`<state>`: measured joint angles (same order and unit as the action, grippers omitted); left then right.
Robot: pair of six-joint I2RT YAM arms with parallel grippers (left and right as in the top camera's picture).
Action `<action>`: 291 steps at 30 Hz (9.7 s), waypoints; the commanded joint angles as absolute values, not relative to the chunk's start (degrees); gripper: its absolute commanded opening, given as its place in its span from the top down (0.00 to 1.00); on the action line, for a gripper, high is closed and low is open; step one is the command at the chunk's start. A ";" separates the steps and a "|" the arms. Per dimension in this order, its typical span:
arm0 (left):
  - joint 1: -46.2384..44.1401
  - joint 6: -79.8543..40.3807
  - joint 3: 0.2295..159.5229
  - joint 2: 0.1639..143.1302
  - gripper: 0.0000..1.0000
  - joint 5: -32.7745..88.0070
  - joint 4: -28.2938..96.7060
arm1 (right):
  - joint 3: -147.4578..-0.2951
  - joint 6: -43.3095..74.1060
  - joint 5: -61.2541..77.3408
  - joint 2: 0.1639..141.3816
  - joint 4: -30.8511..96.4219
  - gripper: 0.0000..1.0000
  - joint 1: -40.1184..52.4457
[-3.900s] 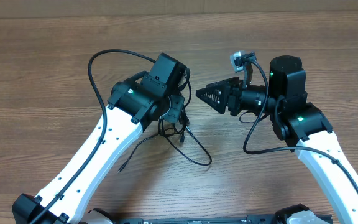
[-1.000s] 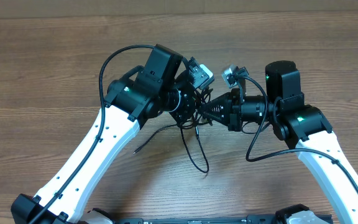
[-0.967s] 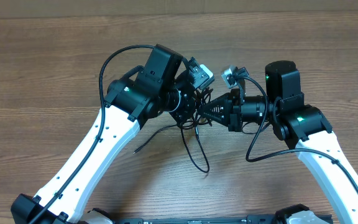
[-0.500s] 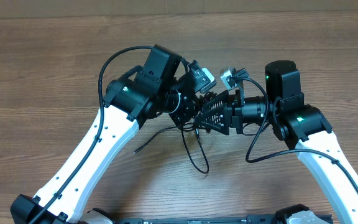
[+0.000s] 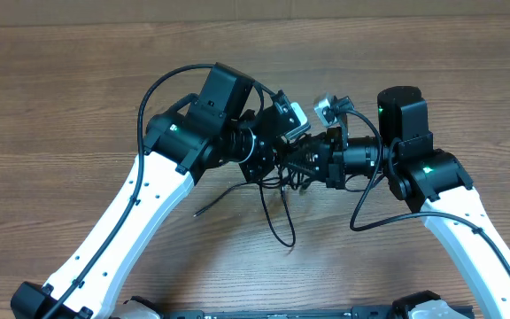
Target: Untangle cables
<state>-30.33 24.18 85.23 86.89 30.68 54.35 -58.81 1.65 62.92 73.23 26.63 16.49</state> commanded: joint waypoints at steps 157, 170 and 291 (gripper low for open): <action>-25.76 31.29 86.52 85.06 0.96 88.14 31.46 | -59.27 -51.37 72.16 74.94 61.19 0.96 -5.78; -29.69 31.27 86.50 85.06 0.96 75.13 39.18 | -59.29 -36.01 87.26 74.91 51.00 0.96 -5.80; -39.62 1.69 86.48 85.06 0.96 40.49 43.33 | -59.29 26.04 70.74 76.73 9.06 0.96 -2.87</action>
